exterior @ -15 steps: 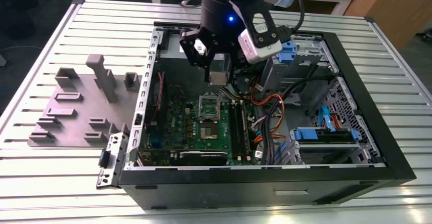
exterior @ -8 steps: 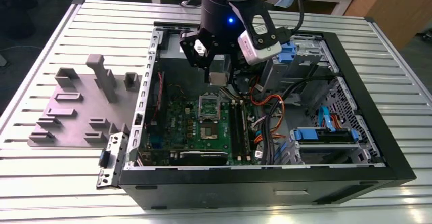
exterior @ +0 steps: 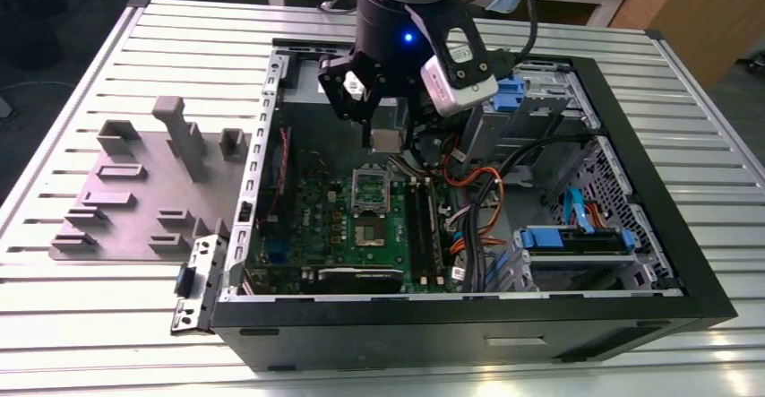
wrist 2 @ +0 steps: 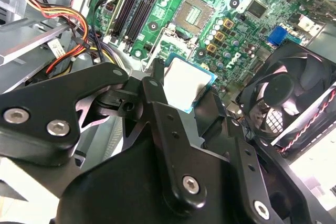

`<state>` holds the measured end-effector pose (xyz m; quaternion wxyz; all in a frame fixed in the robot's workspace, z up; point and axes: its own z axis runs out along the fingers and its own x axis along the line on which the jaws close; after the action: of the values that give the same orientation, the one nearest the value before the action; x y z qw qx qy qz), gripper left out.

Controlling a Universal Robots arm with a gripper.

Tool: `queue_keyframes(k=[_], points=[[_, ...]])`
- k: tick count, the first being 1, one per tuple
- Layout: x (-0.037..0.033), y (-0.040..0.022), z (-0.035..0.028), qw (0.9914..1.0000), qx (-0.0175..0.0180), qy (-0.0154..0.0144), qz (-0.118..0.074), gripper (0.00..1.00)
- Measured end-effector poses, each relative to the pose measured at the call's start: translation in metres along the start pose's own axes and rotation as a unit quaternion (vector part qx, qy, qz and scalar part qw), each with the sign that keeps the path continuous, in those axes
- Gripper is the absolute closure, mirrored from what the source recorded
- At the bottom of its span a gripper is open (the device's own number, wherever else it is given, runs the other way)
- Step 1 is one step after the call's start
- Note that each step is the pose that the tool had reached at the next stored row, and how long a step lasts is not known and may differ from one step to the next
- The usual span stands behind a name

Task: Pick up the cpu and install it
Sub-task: 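Place the cpu into insertion slot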

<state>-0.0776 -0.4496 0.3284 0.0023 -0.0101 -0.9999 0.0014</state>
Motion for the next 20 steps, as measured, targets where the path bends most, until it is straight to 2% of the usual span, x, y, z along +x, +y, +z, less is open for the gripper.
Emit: queue_keyframes(k=[20], points=[[-0.0001, -0.0012, 0.0084, 1.0, 0.0001, 0.0, 0.0, 0.53]])
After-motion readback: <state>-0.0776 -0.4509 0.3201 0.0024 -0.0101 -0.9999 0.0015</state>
